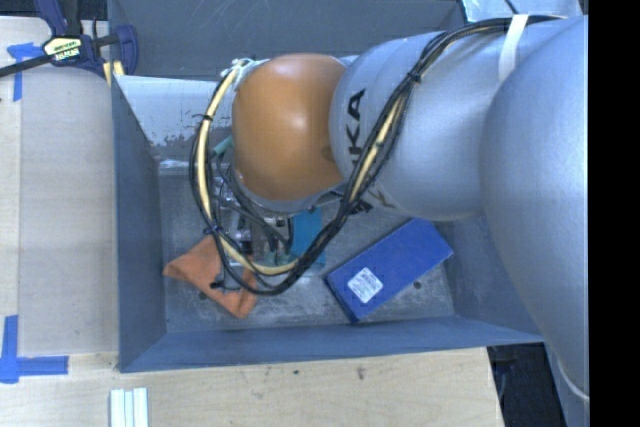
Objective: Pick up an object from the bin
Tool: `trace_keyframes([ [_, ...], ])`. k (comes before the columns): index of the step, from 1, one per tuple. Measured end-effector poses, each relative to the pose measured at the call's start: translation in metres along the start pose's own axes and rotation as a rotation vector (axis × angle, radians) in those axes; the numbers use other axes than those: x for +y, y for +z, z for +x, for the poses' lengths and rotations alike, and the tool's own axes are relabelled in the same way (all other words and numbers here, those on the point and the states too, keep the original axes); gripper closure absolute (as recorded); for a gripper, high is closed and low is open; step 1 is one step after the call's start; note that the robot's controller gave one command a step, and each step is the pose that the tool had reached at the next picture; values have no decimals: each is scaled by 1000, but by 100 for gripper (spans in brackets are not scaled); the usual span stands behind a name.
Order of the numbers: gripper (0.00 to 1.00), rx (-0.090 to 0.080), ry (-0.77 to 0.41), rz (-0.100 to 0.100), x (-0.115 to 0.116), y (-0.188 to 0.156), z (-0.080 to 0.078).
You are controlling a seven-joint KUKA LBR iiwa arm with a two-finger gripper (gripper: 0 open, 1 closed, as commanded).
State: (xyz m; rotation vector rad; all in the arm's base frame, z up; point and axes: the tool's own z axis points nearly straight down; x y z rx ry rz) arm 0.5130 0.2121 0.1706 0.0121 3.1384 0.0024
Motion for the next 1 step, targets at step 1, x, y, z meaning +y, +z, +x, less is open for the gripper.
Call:
trace_keyframes([
  [1,0,-2,-1,0,-4,-11,4],
])
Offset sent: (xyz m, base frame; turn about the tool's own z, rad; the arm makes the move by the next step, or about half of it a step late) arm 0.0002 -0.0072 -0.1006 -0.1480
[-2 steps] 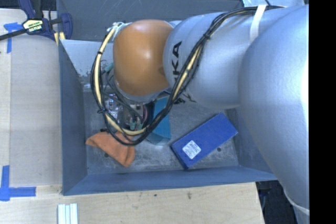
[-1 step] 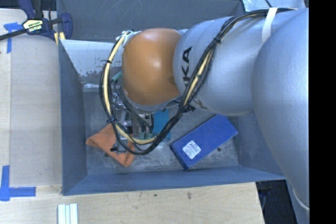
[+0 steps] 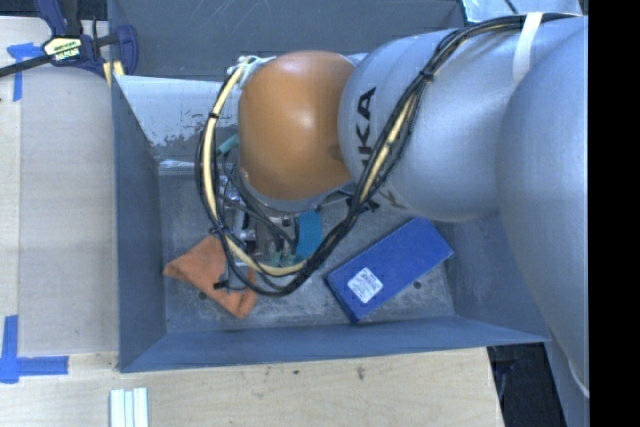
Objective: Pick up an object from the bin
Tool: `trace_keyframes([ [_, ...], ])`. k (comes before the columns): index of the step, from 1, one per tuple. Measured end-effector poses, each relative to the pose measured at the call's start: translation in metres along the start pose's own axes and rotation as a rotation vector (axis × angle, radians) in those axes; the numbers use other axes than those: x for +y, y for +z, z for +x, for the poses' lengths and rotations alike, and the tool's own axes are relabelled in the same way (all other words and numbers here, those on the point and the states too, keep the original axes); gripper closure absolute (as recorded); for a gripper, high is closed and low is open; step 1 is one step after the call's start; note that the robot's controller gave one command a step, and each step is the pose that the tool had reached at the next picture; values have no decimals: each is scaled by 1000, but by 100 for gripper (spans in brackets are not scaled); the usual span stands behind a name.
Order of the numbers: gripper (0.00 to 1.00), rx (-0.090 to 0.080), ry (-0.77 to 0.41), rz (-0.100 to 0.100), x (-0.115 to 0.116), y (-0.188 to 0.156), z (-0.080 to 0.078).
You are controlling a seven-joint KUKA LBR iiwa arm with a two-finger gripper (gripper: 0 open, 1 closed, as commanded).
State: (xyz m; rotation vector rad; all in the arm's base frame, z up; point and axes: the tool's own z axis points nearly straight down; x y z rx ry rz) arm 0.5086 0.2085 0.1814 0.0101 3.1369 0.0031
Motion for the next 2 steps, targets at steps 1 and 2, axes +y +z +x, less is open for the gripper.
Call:
trace_keyframes([
  [1,0,-3,-66,-1,-1,47,-3],
  [2,100,0,-6,0,-3,110,-11],
])
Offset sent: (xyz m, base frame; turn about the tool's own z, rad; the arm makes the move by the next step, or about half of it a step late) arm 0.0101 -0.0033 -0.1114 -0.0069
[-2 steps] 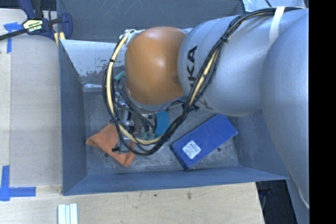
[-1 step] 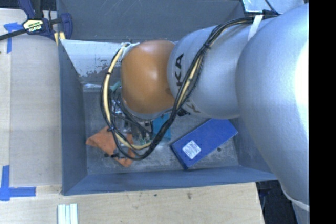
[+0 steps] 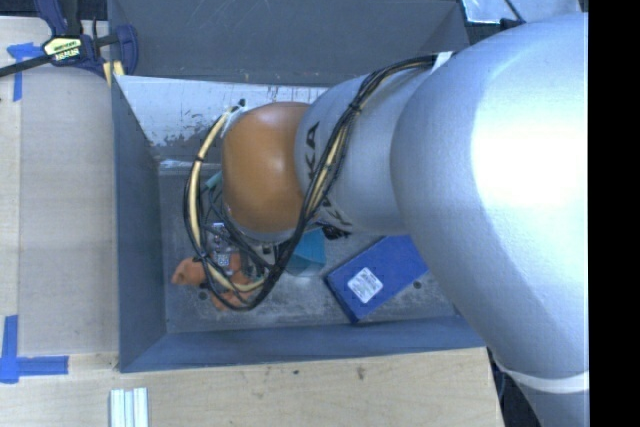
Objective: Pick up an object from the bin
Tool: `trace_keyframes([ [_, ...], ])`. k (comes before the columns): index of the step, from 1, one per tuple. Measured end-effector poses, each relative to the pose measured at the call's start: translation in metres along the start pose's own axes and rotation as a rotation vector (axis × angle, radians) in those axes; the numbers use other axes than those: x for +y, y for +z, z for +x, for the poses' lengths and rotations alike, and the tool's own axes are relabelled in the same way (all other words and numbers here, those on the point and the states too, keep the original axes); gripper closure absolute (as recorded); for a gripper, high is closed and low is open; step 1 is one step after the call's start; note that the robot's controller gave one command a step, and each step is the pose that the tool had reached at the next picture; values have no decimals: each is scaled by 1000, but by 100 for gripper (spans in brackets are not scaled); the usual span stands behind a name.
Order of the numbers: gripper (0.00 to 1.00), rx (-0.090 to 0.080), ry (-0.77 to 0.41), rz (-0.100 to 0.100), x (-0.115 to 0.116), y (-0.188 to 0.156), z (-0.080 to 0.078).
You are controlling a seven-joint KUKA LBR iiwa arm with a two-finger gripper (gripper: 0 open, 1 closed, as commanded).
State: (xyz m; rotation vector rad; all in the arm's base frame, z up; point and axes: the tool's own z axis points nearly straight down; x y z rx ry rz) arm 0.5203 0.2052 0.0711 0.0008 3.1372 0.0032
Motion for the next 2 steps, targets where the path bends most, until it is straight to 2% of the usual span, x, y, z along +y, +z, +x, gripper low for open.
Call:
trace_keyframes([
  [1,100,0,0,0,0,0,0],
  [2,100,-1,16,0,-32,-167,13],
])
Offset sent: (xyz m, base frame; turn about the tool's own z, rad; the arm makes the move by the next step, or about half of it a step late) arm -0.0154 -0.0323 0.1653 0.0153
